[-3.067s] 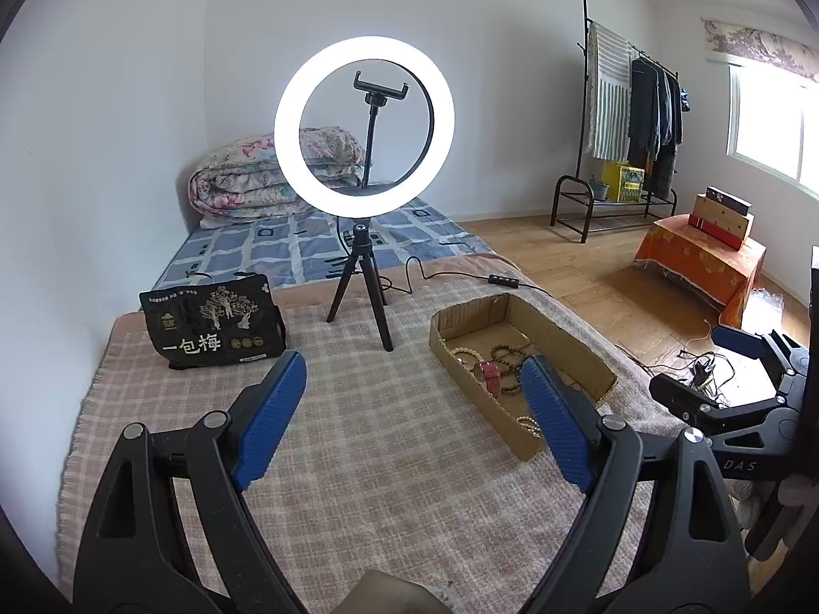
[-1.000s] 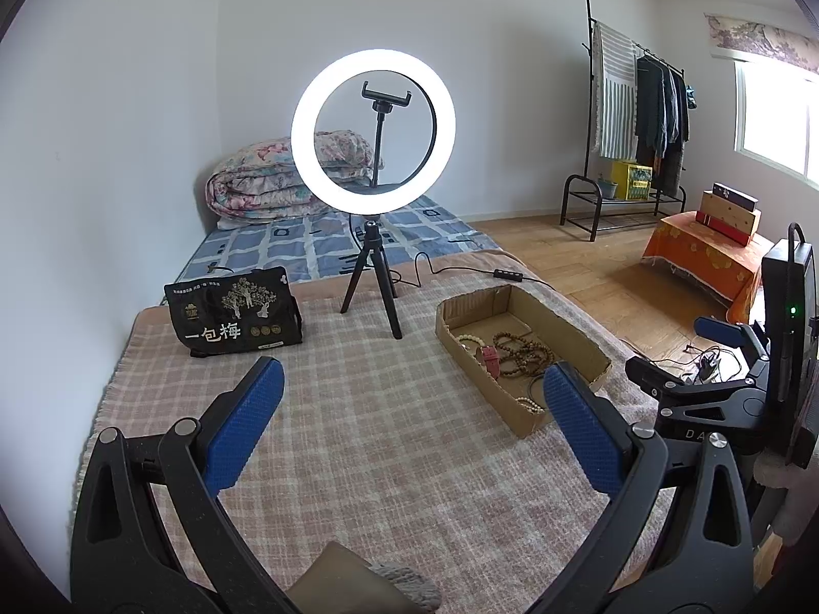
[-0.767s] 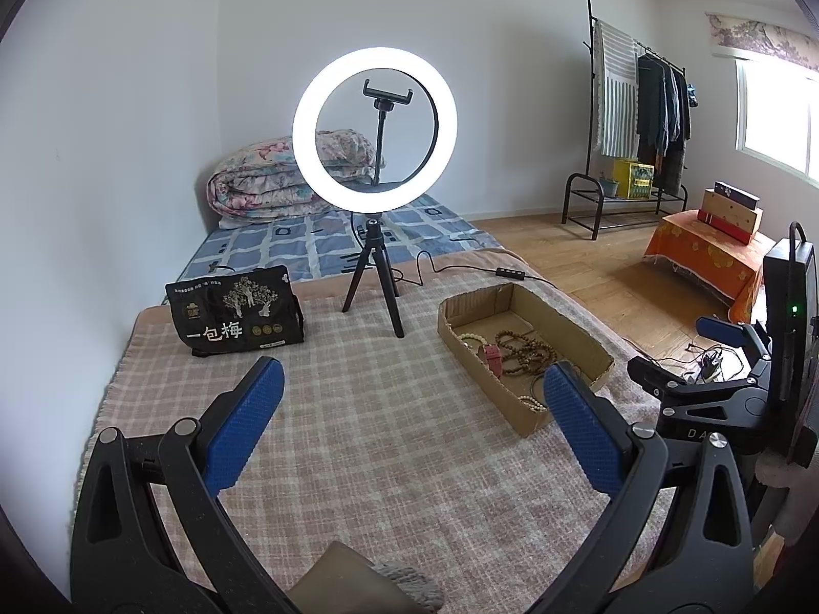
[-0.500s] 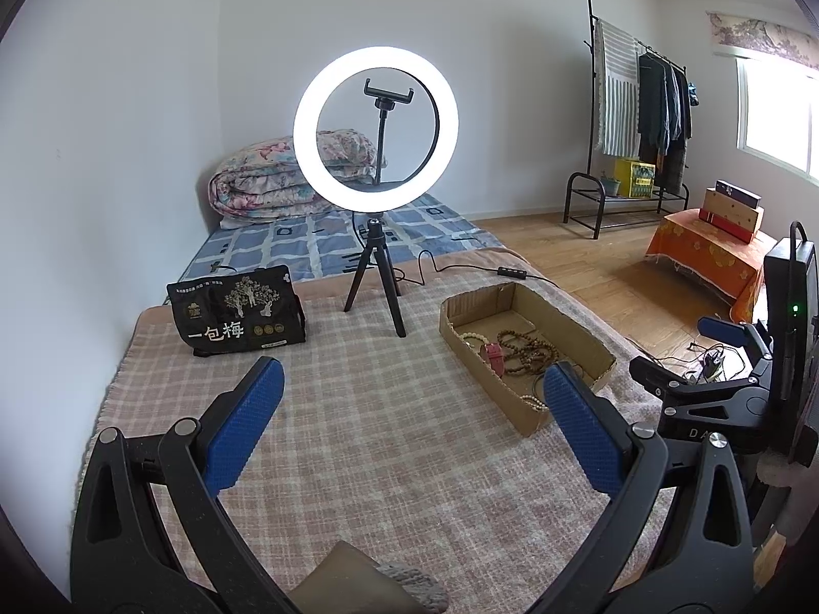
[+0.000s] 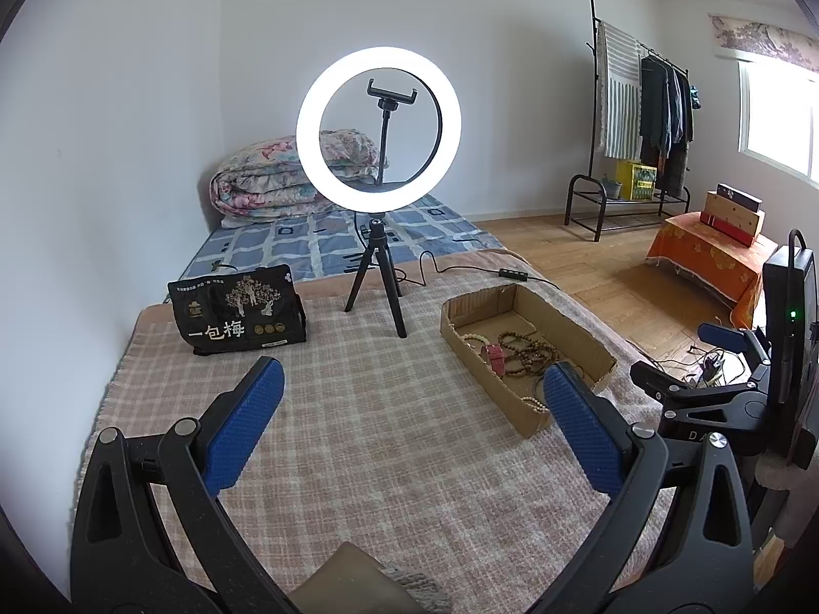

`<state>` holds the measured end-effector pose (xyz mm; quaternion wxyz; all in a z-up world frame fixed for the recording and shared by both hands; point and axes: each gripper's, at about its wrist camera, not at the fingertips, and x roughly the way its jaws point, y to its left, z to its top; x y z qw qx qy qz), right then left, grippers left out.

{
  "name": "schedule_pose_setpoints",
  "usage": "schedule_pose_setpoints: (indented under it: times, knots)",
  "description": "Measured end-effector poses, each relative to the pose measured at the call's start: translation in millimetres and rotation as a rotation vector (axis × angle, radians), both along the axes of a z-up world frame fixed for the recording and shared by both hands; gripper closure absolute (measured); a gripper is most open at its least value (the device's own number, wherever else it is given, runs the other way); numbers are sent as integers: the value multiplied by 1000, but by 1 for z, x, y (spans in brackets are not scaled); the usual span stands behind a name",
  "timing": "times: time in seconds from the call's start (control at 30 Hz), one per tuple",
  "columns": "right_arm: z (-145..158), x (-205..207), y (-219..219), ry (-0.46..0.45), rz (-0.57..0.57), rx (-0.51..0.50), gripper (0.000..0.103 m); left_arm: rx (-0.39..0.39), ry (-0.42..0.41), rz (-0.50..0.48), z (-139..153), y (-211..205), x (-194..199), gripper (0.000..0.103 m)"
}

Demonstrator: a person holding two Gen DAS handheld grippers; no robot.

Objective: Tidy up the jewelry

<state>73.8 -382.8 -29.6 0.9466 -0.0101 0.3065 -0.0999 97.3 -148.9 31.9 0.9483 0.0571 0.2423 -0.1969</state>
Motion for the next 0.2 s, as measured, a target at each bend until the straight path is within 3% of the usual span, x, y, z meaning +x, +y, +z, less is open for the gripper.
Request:
schedule_pose_setpoints:
  times: [0.2]
  knots:
    - [-1,0,-1,2,1,0,0,10,-44,9,-3,4,-2,0]
